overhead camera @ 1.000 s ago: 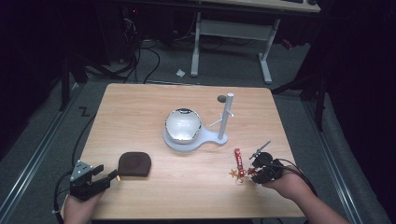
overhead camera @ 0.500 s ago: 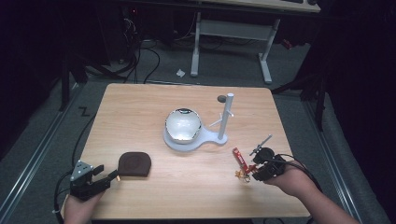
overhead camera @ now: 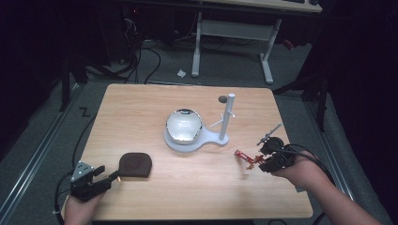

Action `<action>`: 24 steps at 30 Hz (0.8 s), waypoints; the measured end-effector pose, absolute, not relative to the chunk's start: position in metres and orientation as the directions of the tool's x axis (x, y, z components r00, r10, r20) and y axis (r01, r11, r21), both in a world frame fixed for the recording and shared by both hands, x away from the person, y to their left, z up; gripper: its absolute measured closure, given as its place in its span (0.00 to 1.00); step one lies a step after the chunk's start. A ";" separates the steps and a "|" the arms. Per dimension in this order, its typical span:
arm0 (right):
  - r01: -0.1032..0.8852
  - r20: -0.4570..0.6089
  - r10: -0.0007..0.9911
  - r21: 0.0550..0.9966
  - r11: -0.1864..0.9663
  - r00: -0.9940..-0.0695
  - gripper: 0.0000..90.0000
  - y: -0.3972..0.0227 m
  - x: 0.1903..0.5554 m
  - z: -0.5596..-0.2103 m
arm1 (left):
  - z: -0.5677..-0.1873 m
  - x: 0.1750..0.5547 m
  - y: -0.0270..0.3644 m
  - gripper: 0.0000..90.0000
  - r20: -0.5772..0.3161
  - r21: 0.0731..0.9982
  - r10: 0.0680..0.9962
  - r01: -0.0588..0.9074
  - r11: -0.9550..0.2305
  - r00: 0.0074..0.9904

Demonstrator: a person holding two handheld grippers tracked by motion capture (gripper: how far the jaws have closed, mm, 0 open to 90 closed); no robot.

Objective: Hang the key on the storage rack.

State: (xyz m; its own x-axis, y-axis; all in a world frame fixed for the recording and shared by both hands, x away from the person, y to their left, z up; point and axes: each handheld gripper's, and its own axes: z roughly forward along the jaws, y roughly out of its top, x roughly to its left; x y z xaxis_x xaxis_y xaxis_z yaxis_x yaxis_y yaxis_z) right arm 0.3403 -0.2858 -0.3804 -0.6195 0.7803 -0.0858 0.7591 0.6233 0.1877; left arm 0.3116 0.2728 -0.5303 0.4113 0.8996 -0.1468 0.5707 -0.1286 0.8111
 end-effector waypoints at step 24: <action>0.751 -0.099 0.785 0.239 0.616 -0.612 0.75 -0.287 0.343 -0.325 | -0.528 0.310 0.275 0.43 -0.159 0.830 0.897 0.547 -0.105 0.412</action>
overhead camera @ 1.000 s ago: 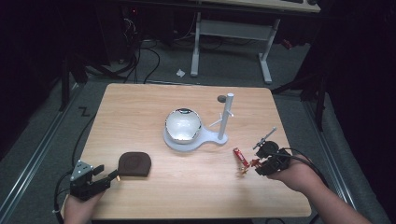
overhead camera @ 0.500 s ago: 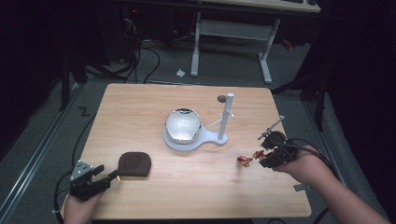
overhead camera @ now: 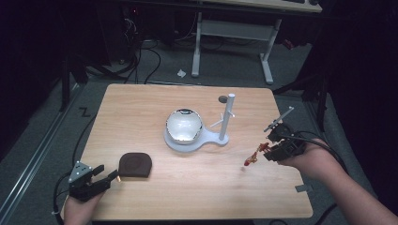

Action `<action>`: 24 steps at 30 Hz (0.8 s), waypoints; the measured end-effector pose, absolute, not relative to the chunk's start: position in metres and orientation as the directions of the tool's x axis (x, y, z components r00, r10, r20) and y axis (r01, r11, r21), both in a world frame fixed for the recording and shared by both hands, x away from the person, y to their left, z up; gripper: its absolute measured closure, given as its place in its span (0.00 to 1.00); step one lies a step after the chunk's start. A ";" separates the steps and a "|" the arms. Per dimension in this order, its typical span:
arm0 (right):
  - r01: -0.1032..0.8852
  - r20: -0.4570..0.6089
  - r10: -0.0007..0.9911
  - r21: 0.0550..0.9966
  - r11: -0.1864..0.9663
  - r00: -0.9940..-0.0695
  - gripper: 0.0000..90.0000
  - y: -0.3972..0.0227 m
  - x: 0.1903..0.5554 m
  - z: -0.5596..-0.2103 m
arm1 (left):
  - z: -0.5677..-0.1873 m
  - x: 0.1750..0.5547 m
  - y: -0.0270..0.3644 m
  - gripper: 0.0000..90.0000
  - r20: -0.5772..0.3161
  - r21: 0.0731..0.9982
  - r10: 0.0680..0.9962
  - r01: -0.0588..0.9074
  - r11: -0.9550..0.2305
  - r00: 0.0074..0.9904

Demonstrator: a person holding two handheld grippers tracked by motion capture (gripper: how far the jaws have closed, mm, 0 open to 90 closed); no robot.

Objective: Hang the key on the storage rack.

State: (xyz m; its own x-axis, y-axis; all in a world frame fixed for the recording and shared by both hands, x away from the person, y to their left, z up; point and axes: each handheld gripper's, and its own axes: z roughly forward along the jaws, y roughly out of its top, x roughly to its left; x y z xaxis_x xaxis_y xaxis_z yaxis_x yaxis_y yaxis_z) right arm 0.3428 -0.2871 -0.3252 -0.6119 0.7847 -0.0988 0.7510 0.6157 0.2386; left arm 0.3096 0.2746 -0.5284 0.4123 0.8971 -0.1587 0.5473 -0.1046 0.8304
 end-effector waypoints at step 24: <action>0.718 -0.107 0.770 0.299 0.628 -0.629 0.76 -0.255 0.376 -0.288 | -0.525 0.306 0.273 0.38 -0.145 0.851 0.881 0.511 -0.122 0.450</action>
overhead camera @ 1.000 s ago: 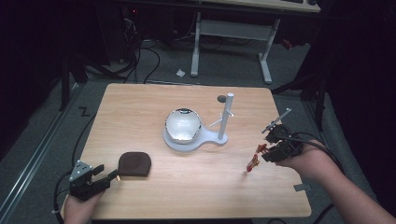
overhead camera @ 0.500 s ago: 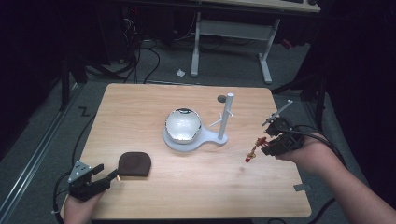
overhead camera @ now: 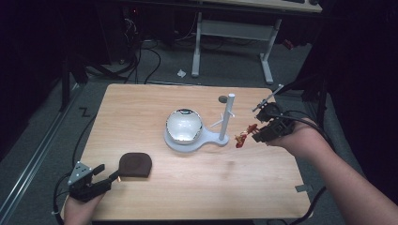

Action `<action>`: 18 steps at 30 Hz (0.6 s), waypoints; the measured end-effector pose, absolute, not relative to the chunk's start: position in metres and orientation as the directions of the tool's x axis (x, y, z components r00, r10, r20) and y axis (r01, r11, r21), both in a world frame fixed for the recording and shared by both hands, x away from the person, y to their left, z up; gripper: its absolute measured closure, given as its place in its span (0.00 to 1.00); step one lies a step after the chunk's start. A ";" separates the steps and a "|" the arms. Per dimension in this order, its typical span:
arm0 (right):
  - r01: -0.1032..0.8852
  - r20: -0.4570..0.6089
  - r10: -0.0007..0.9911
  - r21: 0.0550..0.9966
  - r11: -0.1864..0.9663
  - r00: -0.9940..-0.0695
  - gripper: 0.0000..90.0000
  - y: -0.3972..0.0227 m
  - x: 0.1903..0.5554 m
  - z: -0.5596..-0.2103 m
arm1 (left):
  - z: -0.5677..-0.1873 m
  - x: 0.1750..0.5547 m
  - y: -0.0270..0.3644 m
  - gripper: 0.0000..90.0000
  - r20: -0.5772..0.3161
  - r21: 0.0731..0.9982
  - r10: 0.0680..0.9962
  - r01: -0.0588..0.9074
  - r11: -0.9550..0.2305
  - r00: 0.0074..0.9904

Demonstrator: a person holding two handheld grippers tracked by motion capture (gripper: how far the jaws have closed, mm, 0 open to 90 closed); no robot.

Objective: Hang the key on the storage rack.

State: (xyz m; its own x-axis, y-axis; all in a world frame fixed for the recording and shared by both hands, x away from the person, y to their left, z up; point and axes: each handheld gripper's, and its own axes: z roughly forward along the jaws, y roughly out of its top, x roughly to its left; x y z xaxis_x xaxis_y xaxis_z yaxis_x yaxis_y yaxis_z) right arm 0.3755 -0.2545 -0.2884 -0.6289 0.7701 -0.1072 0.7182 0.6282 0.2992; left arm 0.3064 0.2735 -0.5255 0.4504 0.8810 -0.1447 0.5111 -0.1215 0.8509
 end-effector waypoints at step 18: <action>0.717 -0.099 0.779 0.334 0.612 -0.619 0.76 -0.242 0.402 -0.264 | -0.524 0.305 0.272 0.38 -0.139 0.858 0.878 0.499 -0.124 0.458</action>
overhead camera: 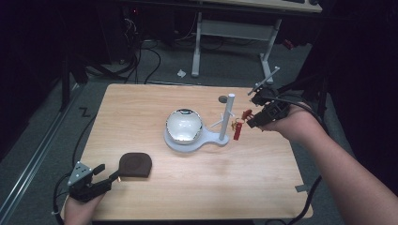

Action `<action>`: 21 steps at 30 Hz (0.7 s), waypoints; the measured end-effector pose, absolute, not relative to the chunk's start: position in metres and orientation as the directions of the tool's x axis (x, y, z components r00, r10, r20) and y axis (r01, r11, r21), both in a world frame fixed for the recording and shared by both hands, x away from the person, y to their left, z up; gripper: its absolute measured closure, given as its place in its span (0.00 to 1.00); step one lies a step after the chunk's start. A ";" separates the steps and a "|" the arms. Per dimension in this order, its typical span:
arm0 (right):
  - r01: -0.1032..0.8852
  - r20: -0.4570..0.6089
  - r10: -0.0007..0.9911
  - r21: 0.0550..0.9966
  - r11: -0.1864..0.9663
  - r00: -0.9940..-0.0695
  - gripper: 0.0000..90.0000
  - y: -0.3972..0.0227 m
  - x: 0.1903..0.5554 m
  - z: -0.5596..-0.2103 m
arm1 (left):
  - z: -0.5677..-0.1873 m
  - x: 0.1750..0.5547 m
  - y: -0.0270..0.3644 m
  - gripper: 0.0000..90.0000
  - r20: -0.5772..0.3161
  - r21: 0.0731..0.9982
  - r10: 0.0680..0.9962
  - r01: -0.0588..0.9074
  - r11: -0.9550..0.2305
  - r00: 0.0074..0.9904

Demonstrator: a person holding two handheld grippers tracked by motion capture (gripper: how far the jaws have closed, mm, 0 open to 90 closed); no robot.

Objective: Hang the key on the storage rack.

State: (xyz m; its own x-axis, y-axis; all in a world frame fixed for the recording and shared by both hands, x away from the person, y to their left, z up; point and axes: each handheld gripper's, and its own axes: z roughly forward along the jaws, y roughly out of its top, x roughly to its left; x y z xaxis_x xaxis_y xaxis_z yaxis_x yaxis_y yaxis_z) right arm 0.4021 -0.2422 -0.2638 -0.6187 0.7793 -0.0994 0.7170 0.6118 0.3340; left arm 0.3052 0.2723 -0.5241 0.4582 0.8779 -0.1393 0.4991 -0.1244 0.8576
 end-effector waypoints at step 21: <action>0.703 -0.126 0.774 0.348 0.620 -0.620 0.76 -0.226 0.414 -0.256 | -0.524 0.306 0.273 0.38 -0.138 0.856 0.879 0.501 -0.125 0.456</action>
